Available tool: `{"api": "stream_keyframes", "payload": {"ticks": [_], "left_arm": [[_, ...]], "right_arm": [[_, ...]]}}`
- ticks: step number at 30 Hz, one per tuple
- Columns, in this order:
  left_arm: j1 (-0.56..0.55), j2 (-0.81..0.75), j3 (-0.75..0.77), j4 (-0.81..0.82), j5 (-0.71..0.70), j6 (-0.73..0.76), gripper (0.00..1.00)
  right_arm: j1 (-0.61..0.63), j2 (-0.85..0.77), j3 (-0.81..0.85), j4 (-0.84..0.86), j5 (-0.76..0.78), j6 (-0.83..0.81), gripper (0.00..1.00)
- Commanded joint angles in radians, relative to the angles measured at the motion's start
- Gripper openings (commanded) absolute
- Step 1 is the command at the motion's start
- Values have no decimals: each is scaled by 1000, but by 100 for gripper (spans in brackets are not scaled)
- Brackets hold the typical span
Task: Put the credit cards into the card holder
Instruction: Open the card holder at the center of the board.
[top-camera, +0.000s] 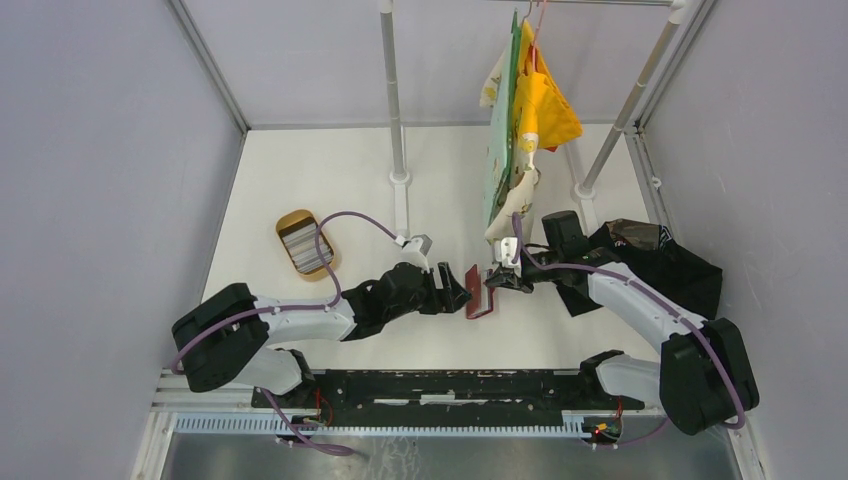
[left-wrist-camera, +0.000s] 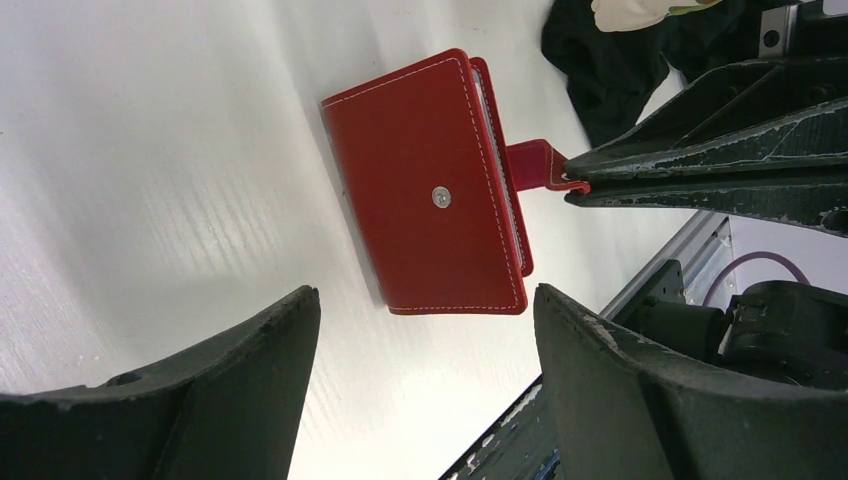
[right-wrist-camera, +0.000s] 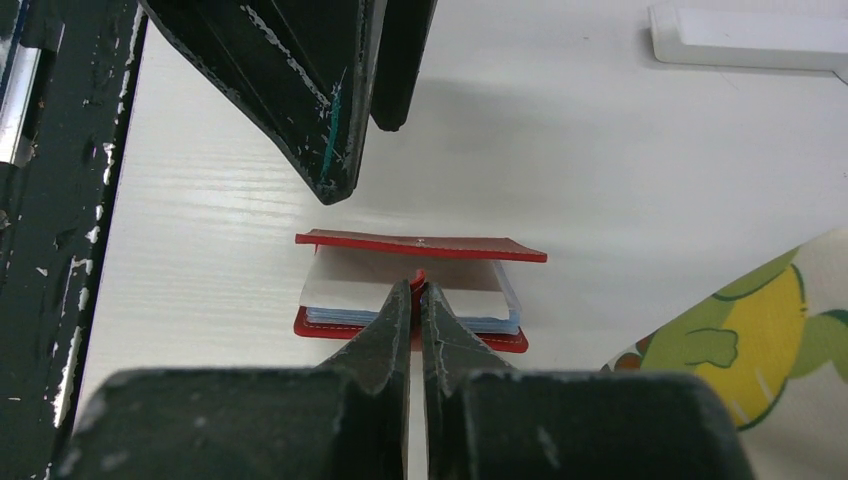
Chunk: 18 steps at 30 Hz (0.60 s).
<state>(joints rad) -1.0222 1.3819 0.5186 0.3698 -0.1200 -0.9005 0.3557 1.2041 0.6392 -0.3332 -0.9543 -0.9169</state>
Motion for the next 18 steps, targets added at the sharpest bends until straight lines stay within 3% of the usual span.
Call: {"api": "stream_keyframes", "payload": {"ticks": [1, 18], "left_arm": [[4, -15, 0, 51, 6, -5, 84], [3, -61, 15, -88, -106, 9, 83]], "right_arm": [[-8, -28, -1, 35, -60, 9, 0], [-17, -41, -4, 32, -90, 4, 0]]}}
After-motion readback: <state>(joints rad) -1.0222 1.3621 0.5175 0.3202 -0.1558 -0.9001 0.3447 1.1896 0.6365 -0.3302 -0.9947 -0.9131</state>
